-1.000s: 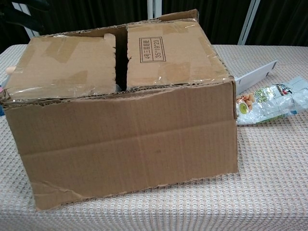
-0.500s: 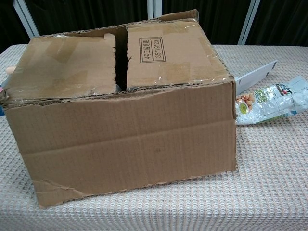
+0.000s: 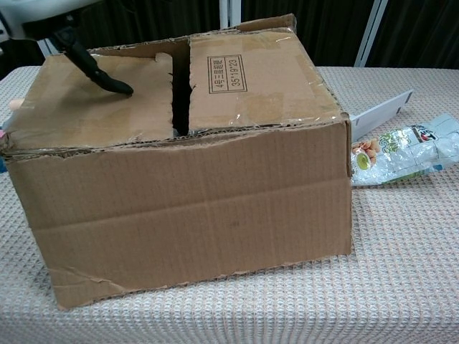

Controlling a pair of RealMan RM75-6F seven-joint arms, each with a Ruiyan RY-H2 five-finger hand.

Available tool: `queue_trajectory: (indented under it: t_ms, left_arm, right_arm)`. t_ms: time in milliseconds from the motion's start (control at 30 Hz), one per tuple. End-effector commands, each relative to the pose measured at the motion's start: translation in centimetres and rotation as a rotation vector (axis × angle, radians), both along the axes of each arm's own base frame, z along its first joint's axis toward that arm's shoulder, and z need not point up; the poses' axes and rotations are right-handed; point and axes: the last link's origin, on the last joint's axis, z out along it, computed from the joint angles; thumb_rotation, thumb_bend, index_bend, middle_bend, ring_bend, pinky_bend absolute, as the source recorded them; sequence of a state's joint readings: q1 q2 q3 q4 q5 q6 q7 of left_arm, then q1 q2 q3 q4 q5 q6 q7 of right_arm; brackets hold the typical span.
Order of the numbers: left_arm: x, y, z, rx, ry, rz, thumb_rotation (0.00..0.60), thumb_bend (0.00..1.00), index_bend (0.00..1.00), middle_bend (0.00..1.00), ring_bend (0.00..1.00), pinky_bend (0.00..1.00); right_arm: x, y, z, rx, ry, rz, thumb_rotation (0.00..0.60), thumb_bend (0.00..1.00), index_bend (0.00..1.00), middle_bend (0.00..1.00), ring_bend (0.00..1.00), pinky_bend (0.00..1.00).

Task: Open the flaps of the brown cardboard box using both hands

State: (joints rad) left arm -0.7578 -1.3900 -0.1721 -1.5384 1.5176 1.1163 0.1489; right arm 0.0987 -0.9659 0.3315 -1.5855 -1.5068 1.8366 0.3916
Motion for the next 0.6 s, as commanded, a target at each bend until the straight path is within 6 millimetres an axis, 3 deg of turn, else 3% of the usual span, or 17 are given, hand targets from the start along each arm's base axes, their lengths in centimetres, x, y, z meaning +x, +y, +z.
queue_trajectory:
  t_ms: [33,333,600]
  left_arm:
    - [1.1,1.0,-1.2,0.017,0.003,-0.023,0.600,0.06,0.02,0.07,0.08,0.20]
    - [2.6,1.4,-3.0,-0.009,-0.048,-0.038,0.600,0.06,0.02,0.06,0.08,0.20]
    - [5.2,2.1,-3.2,-0.029,-0.119,-0.056,0.600,0.02,0.02,0.06,0.08,0.20]
  right_arm:
    - [-0.2,0.0,0.1,-0.003,-0.003,-0.005,0.600,0.20,0.00,0.00,0.00,0.00]
    - [-0.9,-0.2,0.2,-0.003,-0.006,-0.022,0.600,0.20,0.00,0.00,0.00,0.00]
    - [-1.3,-0.4,0.1,-0.003,-0.013,-0.028,0.600,0.20,0.00,0.00,0.00,0.00]
